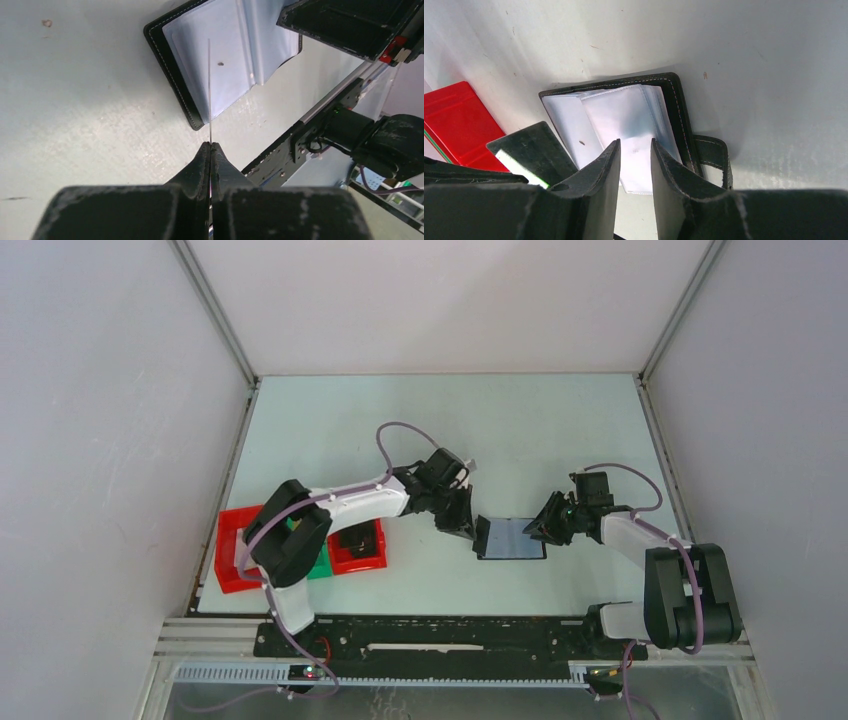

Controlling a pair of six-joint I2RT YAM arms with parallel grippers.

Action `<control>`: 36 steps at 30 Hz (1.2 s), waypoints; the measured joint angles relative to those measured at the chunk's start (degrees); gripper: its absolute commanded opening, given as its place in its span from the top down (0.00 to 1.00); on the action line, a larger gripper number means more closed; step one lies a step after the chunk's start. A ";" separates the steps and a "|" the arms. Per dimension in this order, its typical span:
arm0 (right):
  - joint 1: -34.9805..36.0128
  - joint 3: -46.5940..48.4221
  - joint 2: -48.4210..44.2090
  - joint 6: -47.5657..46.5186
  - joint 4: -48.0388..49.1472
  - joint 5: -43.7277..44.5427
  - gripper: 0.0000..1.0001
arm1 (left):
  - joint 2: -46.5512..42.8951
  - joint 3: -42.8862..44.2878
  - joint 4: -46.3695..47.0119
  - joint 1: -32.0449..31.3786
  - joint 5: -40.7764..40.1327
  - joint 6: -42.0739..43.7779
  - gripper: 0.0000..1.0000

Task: Take the credit cards out of the card holder
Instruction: Remove the credit card from the card holder, then place the credit card in the storage box.

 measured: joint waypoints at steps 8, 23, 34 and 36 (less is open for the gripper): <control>0.00 0.00 0.02 0.02 0.00 0.00 0.62 | -4.85 2.91 -9.81 0.72 -4.31 4.96 1.00; -0.02 0.00 0.07 0.15 0.04 -0.02 0.62 | -22.32 8.94 -34.14 9.49 -23.45 8.61 1.00; -0.04 0.11 0.39 0.20 0.13 -0.24 0.63 | -25.24 9.77 -50.01 12.79 -46.12 8.22 1.00; -0.04 0.20 0.44 0.20 0.09 -0.22 0.63 | -24.13 9.46 -50.23 12.79 -48.46 7.87 1.00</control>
